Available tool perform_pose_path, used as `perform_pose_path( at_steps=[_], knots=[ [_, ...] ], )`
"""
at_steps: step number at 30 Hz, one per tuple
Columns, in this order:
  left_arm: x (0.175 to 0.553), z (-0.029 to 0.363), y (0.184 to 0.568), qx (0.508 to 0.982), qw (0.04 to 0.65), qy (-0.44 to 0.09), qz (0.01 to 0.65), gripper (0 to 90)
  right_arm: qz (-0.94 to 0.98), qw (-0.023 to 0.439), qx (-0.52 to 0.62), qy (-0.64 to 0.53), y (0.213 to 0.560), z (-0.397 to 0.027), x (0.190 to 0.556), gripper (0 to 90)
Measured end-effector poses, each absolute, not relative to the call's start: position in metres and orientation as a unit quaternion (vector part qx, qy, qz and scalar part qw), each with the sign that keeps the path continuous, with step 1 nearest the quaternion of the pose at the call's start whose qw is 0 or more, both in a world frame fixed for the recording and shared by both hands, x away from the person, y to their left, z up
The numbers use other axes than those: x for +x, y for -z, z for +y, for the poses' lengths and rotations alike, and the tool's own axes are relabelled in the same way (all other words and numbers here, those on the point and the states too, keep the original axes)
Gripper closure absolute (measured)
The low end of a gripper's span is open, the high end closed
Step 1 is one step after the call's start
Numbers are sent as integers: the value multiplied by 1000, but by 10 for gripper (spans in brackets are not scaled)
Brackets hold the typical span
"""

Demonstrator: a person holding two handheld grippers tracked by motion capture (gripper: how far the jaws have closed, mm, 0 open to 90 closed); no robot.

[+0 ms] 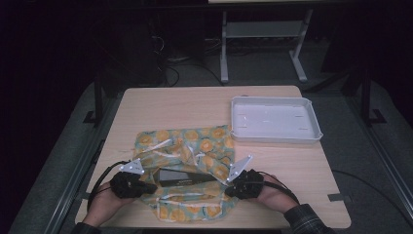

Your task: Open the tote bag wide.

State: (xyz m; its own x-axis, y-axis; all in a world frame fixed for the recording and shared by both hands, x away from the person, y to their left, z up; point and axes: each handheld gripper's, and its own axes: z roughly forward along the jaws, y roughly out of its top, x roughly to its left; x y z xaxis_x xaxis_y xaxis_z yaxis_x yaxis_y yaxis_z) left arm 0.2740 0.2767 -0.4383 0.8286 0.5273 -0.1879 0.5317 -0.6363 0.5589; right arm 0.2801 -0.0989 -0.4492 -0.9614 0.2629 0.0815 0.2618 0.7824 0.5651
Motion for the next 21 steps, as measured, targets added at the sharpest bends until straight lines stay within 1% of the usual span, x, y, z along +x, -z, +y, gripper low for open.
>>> perform_pose_path(
  at_steps=[2,4,11,14,21],
  knots=[
    [276,275,440,909,302,3,289,875,945,3,136,-296,450,-98,280,876],
    [279,271,448,916,281,4,287,884,946,1,137,-295,452,-97,280,873],
    [280,273,449,912,290,8,290,893,947,2,136,-290,455,-97,281,862],
    [280,272,449,911,290,9,293,894,944,-4,138,-299,450,-99,280,829],
    [279,272,449,912,290,7,290,895,934,2,145,-326,431,-108,281,720]
  ],
)
